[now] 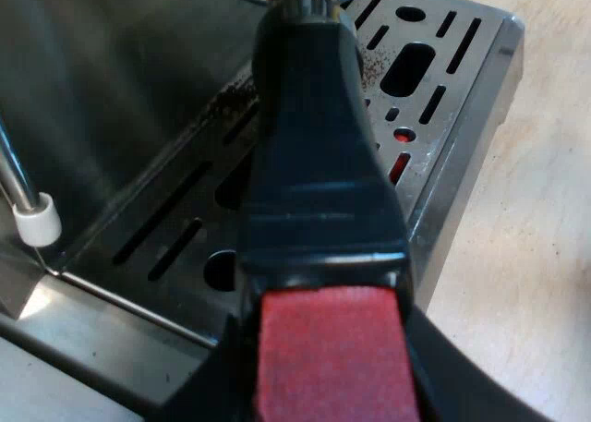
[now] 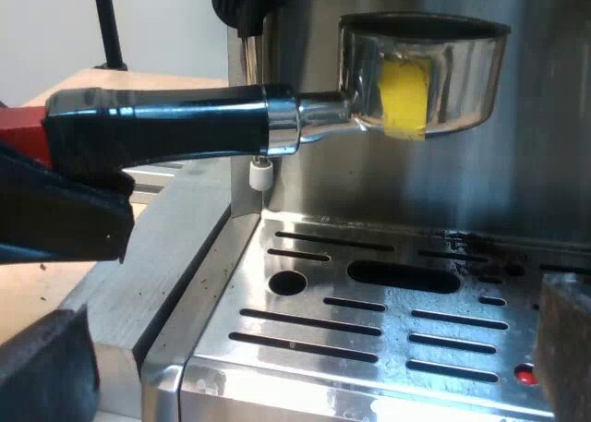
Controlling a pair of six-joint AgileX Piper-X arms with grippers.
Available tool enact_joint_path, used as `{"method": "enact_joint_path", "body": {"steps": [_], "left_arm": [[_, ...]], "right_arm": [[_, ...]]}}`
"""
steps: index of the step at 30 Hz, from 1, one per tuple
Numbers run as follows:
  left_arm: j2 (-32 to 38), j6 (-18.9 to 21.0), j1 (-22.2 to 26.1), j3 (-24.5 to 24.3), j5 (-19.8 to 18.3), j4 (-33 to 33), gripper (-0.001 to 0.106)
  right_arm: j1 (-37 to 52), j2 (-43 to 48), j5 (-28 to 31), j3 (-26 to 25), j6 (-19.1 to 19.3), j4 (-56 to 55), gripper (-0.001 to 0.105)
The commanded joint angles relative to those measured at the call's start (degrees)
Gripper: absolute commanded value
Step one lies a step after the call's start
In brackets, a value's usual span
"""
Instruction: Put the handle in the coffee machine
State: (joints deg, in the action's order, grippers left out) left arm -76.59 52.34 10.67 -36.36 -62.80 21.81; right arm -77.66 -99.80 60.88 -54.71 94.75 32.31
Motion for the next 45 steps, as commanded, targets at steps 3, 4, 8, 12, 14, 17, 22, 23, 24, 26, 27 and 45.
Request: {"method": "enact_joint_path", "body": {"steps": [3,4,8,12,14,17,22,23,24,26,27,45], "left_arm": [[0.3,1.1,-0.1,-0.8,-3.4,-4.1,0.000],[0.3,1.3,-0.1,-0.8,-3.4,-4.2,0.000],[0.3,1.5,-0.1,-1.5,-4.1,-4.2,0.000],[0.3,1.5,-0.1,-3.5,-4.1,-4.2,0.000],[0.3,1.8,-0.1,-4.3,-4.1,-4.2,0.000],[0.3,1.8,-0.1,-5.0,-4.1,-4.2,0.000],[0.3,1.8,-0.1,-5.0,-5.8,-2.3,0.000],[0.3,1.9,-0.1,-5.0,-6.4,-2.3,0.000],[0.3,2.4,-0.1,-5.0,-6.5,-2.3,0.000],[0.3,2.8,-0.1,-5.4,-6.5,-2.3,0.000],[0.3,2.8,-0.1,-5.7,-6.5,-2.3,0.000],[1.5,1.4,-0.1,-8.2,-7.5,1.9,0.000]], "right_arm": [[0.2,0.4,-0.1,-0.1,0.8,0.5,0.098],[0.2,0.4,-0.2,-0.1,0.8,0.5,0.098],[0.2,0.4,-0.5,-0.1,0.8,0.5,0.098],[0.2,0.4,-0.5,-0.1,0.8,0.5,0.098],[0.2,0.4,-0.5,-0.1,0.8,0.5,0.098],[0.2,0.4,-0.5,-0.1,0.8,0.5,0.098],[0.2,0.4,-0.5,-0.1,0.8,0.5,0.098],[0.2,0.4,-0.5,-0.1,0.8,0.5,0.098],[0.2,0.4,-0.5,-0.1,0.8,0.5,0.098],[0.2,0.4,-0.5,-0.1,0.8,0.5,0.098],[0.2,0.4,-0.5,-0.1,0.8,0.5,0.098],[0.2,0.4,-0.5,-0.1,0.6,0.0,0.098]]}}
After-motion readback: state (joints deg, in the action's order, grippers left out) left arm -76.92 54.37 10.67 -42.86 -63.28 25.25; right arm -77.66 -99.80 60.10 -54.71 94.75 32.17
